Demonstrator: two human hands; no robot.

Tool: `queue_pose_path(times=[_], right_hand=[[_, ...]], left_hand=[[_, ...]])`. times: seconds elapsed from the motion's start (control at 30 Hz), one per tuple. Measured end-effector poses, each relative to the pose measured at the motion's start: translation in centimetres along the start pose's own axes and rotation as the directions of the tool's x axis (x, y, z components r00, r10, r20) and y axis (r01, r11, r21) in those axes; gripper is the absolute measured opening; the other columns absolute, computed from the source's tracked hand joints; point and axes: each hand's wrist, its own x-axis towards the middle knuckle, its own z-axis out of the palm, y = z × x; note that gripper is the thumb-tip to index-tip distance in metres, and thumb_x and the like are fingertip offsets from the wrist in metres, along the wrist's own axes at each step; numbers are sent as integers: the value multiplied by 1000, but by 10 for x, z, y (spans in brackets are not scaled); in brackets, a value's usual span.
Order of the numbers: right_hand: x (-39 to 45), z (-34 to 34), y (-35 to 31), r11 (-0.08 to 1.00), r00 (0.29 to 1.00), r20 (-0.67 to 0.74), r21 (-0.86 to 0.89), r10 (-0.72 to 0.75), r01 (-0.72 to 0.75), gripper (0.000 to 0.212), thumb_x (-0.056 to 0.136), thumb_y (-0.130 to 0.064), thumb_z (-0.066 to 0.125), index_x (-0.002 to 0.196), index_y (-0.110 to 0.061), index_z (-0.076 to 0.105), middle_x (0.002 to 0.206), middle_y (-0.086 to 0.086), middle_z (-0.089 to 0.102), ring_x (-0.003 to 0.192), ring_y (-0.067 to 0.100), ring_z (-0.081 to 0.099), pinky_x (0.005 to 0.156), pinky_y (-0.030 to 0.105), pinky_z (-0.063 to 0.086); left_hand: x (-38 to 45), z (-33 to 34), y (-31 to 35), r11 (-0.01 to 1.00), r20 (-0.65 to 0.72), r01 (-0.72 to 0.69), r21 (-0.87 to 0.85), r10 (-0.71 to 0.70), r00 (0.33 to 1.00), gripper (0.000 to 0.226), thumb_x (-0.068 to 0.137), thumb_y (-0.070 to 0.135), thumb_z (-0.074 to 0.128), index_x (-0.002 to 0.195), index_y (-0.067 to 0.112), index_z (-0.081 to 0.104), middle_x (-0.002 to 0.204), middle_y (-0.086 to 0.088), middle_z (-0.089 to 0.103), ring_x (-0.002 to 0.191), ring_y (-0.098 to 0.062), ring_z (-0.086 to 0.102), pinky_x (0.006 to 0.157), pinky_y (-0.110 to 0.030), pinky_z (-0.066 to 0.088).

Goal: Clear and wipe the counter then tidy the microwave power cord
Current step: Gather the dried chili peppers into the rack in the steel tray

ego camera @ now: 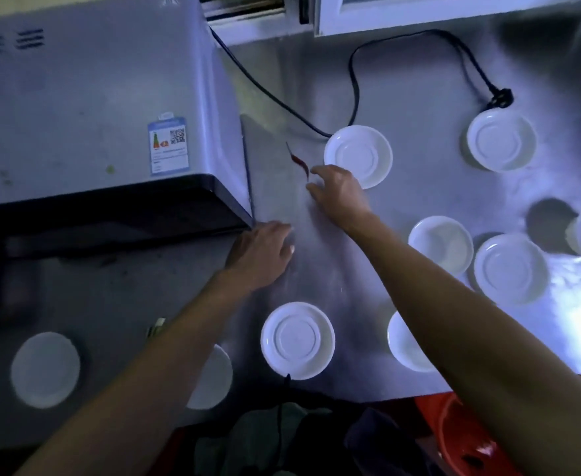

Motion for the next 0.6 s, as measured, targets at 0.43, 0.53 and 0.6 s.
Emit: queue_pose_path(times=[0.43, 0.53, 0.6], right_hand=[[69, 36, -21, 967, 992, 92, -229, -91, 110, 21, 92, 4, 45, 108, -1, 58, 112, 20, 58, 107, 37, 55, 76, 42, 47], [61, 40, -22, 961, 990, 83, -242, -118, 135, 23, 89, 8, 46, 106, -3, 57, 107, 20, 58, 100, 38, 56, 72, 43, 46], [53, 43, -23, 961, 991, 86, -247, -105, 123, 24, 87, 8, 44, 104, -4, 57, 105, 20, 58, 95, 39, 57, 69, 42, 44]], left_hand=[[-5, 13, -19, 991, -43, 121, -49, -123, 991, 38, 99, 33, 50, 134, 22, 55, 135, 4, 58, 125, -20, 51, 101, -37, 43], [-10, 15, -23, 989, -61, 135, -56, -138, 988, 37, 98, 32, 51, 133, 22, 57, 135, 4, 59, 126, -21, 50, 102, -38, 43], [-15, 16, -23, 987, -58, 150, -59, -154, 986, 38, 99, 32, 50, 135, 22, 56, 137, 4, 57, 129, -20, 48, 104, -38, 41]])
